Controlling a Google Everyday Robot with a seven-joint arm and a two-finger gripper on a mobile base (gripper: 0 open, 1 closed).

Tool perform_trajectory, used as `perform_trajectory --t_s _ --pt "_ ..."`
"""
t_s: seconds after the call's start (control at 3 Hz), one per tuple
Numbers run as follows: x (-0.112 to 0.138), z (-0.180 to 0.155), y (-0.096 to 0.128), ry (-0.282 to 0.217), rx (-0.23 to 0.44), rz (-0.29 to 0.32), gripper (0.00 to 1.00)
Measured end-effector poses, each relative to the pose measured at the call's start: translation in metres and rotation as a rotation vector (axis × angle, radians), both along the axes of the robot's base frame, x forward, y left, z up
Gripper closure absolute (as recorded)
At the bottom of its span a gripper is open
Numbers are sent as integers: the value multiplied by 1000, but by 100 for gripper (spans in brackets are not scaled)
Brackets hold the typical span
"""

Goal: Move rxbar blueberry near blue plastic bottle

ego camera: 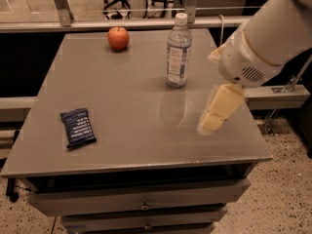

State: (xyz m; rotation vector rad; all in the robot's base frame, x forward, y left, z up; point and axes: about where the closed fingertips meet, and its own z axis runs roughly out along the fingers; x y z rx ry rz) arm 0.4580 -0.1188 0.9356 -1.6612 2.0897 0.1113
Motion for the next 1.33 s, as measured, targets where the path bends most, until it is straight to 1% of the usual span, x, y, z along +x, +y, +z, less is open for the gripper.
perform_trajectory --t_s 0.33,0.67,1.0,1.33 --pt "7 -32 47 9 123 -17 0" --pt "11 -60 88 27 263 -66 0" --pt "21 -54 95 -18 294 -82 0" --pt "18 -54 95 -12 289 -78 0"
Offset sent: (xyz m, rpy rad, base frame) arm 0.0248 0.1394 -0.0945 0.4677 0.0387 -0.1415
